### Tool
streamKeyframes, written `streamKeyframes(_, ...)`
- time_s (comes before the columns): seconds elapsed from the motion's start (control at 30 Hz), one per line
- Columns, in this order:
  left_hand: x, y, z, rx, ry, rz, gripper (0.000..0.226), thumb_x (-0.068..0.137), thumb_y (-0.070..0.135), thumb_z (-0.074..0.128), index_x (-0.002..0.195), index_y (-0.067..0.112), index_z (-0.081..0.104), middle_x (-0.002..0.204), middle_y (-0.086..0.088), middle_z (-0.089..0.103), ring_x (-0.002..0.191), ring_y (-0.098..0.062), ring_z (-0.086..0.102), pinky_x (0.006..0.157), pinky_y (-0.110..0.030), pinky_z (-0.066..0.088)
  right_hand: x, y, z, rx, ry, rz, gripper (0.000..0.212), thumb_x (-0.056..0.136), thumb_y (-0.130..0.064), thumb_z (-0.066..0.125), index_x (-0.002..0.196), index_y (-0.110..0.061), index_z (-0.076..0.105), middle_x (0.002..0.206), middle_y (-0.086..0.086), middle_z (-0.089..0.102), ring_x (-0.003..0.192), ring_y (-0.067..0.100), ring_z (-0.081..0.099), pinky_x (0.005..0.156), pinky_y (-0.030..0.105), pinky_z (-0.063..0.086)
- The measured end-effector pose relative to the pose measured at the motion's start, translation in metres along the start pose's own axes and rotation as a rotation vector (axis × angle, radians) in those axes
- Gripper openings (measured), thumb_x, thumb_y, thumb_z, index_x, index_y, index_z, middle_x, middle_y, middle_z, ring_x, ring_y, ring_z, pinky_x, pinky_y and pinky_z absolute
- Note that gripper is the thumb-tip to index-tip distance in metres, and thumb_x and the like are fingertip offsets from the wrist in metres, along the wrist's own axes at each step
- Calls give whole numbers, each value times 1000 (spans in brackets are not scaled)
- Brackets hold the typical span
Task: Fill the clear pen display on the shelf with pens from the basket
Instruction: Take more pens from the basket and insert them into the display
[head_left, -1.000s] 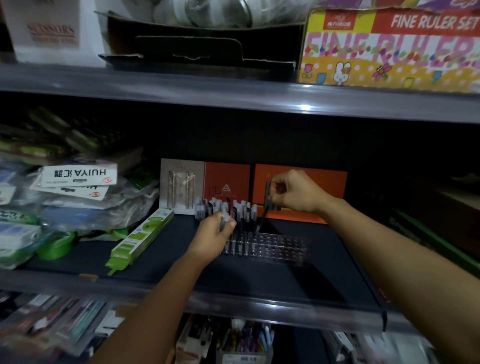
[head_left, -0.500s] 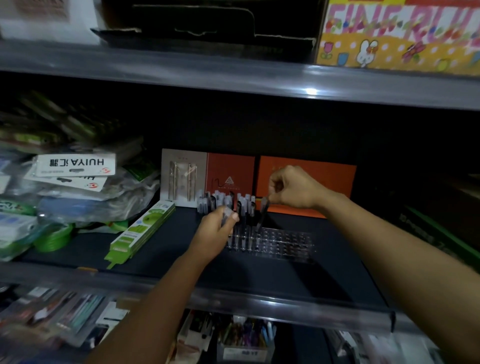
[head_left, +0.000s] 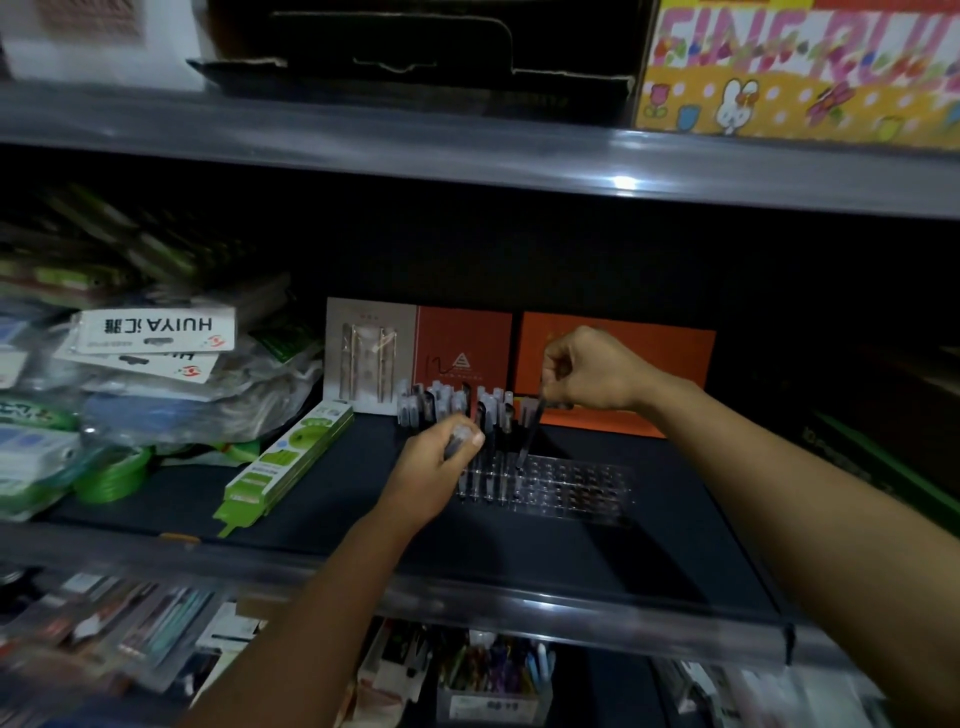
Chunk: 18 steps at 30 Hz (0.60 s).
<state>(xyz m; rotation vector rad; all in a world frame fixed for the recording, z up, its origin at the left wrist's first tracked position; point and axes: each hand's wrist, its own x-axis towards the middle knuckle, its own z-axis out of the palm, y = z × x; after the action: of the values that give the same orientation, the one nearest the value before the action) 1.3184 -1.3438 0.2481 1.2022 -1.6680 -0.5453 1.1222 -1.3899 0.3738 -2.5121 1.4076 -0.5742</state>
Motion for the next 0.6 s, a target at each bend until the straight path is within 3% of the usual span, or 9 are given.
streamKeyframes(0.23,-1,-3,-1,102,-3,-44,22,97,23,49,76,18,51,63,7,43,60,-6,41,59,-21,35,2,2,-1,-29,-5,10,12,76,-8,72,66,-9,65,63,-2,66,59,8,61,69,37,55)
streamKeyframes(0.33,0,-6,-1,118,-4,-64,21,97,23,49,88,6,58,70,2,51,64,-7,45,63,-24,39,2,0,-1,-24,-11,17,11,76,-9,72,67,-9,65,67,4,68,62,13,62,68,39,56)
streamKeyframes(0.47,0,-5,-2,138,3,-76,18,97,23,48,97,9,60,68,11,49,63,-1,46,58,-17,34,2,-2,-1,-2,-29,26,15,76,-8,71,64,-13,63,66,3,66,61,15,61,66,42,56)
streamKeyframes(0.6,-1,-6,-3,119,0,-88,20,97,24,49,95,8,62,69,8,53,64,-3,48,61,-20,38,4,0,-1,-4,-34,28,11,76,-7,70,67,-9,64,70,11,69,66,28,66,67,44,56)
